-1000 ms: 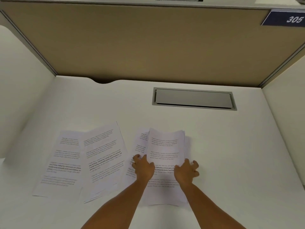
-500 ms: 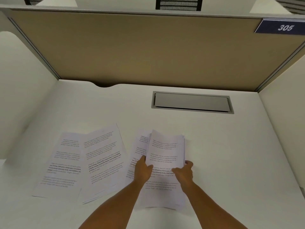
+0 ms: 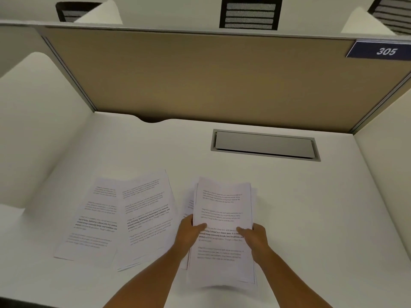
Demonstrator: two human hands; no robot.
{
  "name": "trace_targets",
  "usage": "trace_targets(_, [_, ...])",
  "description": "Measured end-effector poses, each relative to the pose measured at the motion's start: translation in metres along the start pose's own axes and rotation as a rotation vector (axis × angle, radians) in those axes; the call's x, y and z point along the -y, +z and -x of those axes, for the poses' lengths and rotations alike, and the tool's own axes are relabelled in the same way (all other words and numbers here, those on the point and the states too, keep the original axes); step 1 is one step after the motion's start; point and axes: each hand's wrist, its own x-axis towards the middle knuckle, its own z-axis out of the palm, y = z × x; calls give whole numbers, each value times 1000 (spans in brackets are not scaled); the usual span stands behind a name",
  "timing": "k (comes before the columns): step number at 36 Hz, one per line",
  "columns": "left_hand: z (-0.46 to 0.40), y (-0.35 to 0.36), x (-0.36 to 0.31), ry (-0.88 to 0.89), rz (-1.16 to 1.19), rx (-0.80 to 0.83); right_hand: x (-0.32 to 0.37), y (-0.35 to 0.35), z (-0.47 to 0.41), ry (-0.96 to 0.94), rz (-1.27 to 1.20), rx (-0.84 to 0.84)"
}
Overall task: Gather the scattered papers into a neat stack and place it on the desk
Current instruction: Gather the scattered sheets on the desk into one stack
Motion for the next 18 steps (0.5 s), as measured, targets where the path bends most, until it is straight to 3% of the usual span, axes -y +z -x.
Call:
trace_targets(9, [-4, -21, -1, 35, -150, -194, 14, 38, 5, -105, 85, 48])
trace_targets(18, [-19, -26, -1, 53, -319, -231, 24, 80, 6, -173, 374, -63])
